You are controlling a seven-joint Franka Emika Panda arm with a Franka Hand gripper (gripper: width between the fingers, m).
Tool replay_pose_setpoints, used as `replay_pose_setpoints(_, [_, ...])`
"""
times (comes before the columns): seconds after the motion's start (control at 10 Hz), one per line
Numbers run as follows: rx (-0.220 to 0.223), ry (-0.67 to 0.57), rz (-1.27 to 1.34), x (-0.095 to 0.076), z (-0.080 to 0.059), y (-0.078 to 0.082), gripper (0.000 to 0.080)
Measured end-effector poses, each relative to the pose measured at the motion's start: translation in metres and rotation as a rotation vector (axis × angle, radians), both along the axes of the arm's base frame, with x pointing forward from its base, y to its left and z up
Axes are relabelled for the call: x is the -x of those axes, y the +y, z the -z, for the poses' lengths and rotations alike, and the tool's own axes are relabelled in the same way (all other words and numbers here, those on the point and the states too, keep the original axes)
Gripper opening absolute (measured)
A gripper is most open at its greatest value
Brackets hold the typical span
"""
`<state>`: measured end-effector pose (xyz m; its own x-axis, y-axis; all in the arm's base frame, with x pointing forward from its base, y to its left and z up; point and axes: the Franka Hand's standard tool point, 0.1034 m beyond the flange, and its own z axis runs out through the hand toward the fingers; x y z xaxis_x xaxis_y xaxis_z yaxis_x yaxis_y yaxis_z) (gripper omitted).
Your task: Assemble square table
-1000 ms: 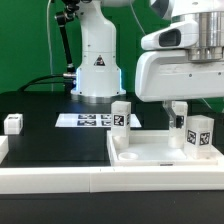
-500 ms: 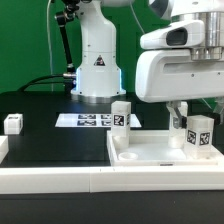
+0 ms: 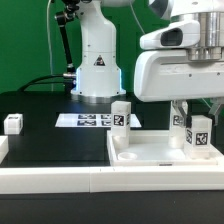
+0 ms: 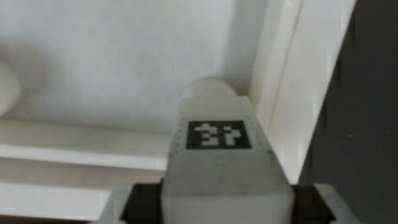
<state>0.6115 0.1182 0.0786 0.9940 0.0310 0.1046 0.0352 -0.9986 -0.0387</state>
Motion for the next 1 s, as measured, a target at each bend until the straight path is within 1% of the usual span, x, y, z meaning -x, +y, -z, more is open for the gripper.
replay_pose_setpoints(0.2, [-0.039, 0.013, 0.272, -0.0001, -0.0001, -0.0007, 0.0289])
replay_pose_setpoints(0.3, [-0.051, 0.018, 0.397, 0.0000, -0.0001, -0.0004, 0.0290])
replay_pose_setpoints(0.6, [-0.080, 0.030, 0.655, 0.0002, 0.0001, -0.0004, 0.0290])
replay_pose_setpoints(0.8, [-0.111, 0.045, 0.856, 0.0001, 0.0000, -0.0006, 0.0290])
replay_pose_setpoints(1.0, [-0.124, 0.054, 0.981, 0.0002, 0.0001, -0.0002, 0.0290])
